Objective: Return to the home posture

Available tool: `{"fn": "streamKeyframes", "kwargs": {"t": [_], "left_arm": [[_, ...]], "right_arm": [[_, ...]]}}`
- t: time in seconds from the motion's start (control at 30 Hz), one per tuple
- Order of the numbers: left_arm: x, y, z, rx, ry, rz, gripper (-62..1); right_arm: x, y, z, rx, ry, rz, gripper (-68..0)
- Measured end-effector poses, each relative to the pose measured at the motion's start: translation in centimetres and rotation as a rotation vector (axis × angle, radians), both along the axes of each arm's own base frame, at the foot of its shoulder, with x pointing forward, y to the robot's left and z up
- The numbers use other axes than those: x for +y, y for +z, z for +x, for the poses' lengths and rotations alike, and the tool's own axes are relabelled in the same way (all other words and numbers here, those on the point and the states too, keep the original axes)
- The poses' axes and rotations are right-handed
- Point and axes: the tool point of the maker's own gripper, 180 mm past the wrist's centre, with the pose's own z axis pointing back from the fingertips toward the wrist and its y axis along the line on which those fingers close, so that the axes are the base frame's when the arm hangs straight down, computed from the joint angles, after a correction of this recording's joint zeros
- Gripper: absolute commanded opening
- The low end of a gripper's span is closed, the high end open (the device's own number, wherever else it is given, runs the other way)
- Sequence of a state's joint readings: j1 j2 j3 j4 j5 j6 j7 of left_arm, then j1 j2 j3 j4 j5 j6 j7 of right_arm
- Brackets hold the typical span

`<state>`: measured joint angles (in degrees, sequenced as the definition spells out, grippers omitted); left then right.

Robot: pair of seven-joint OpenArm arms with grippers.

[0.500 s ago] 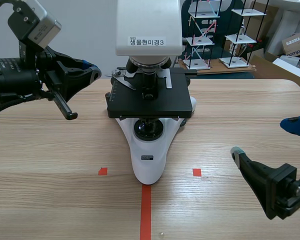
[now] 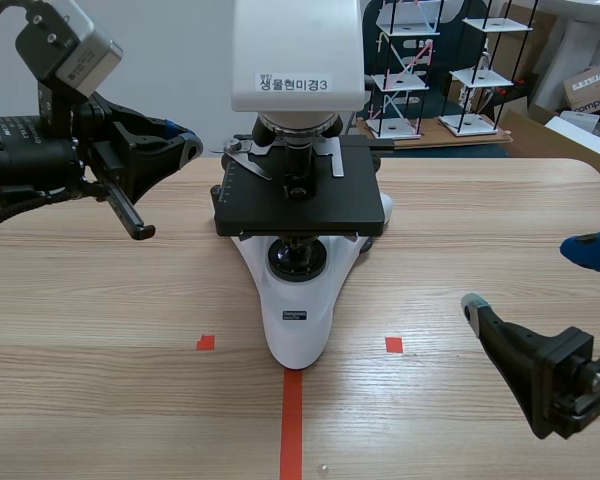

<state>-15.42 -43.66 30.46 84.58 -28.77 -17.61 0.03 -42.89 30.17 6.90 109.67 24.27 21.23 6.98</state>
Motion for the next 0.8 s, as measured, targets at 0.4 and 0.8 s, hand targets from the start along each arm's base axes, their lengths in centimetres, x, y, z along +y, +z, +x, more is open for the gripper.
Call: {"fn": "streamKeyframes", "kwargs": {"t": [0.4,0.8], "left_arm": [[1.1,-0.3,0.6,-0.008,0.078,-0.004,-39.6],[6.8,-0.7,-2.9,-0.022,0.203,-0.076,-22.9]], "right_arm": [[0.0,0.0,0.0,0.0,0.0,0.0,0.4],[0.0,0.0,0.0,0.0,0.0,0.0,0.4]]}}
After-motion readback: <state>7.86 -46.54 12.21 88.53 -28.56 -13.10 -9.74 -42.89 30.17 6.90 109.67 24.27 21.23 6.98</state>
